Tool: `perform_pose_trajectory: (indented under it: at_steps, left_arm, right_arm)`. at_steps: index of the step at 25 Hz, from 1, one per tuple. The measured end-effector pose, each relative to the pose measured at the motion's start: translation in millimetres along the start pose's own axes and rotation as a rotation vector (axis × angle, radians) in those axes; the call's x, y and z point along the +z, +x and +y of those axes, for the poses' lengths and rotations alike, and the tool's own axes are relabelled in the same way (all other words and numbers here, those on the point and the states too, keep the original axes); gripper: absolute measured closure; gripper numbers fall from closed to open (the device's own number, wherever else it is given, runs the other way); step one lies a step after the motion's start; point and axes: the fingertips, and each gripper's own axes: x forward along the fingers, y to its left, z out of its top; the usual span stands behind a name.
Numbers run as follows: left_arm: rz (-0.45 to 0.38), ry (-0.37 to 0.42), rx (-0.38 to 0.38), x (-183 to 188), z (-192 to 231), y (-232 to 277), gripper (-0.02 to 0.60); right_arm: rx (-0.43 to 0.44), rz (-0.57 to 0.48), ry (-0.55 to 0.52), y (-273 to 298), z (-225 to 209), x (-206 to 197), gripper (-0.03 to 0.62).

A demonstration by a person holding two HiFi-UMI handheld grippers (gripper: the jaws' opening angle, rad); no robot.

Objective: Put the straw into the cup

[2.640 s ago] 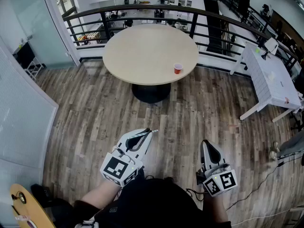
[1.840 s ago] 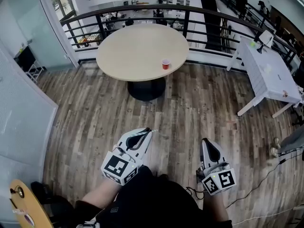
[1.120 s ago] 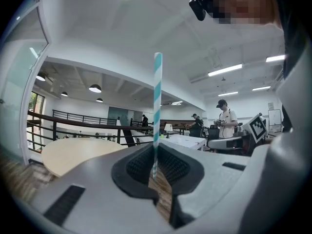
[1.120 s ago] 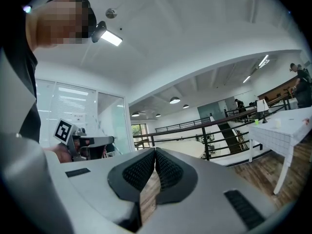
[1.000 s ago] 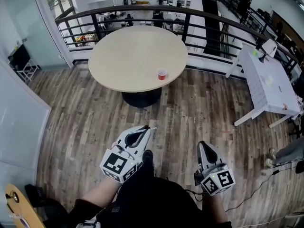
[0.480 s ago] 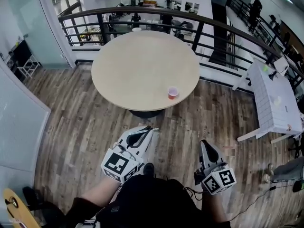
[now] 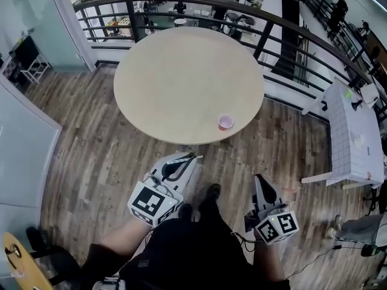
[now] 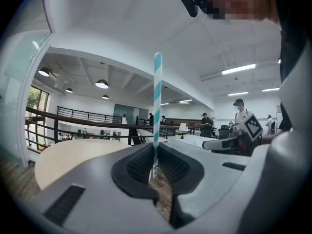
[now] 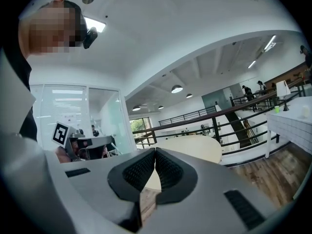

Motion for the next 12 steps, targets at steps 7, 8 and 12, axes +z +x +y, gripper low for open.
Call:
perform_pose_trajectory:
  at_steps: [7,8,12]
  left_arm:
    - [0.019,-0.025,0.062,-5,22,42,0.555]
    - [0.026,-0.031,0.078,-6,24,50,0.555]
    - [0.051,-0.064,0.136,-5,34,98,0.555]
  right_arm:
    - [0.047,0.040,0.024,45,-45,0,0.574]
    - [0.063,0.047,0.028,51,-53,0,0.573]
    - [0.117,0.068,0.038,82,-99,12,0.574]
